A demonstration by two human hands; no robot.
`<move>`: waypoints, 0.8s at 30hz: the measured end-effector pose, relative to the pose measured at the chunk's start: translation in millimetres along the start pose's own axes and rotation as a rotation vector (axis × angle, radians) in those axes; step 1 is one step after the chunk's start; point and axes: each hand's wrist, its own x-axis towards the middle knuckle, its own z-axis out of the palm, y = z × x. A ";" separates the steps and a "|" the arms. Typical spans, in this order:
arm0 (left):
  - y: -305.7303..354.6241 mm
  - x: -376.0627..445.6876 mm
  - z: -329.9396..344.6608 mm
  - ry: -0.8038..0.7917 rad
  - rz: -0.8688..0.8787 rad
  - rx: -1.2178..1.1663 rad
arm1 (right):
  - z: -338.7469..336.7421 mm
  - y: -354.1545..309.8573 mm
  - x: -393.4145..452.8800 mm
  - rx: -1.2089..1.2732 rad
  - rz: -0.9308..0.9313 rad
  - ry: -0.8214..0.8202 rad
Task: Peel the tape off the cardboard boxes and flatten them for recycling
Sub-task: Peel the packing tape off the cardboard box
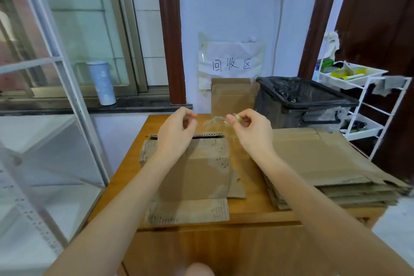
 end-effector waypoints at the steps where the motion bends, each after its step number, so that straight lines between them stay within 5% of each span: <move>1: 4.5 -2.5 0.6 0.048 0.064 0.002 | 1.6 -3.5 -0.4 0.009 -0.003 0.005; 6: 14.2 -13.9 14.1 0.109 0.429 0.094 | 9.6 -13.5 0.1 0.033 -0.011 0.014; 19: 40.1 6.4 23.3 -0.083 0.115 -0.228 | -17.0 -15.4 14.7 0.204 -0.194 -0.323; 24: 47.7 17.9 22.0 -0.169 0.020 -0.325 | -19.6 -10.5 19.1 0.295 -0.087 -0.181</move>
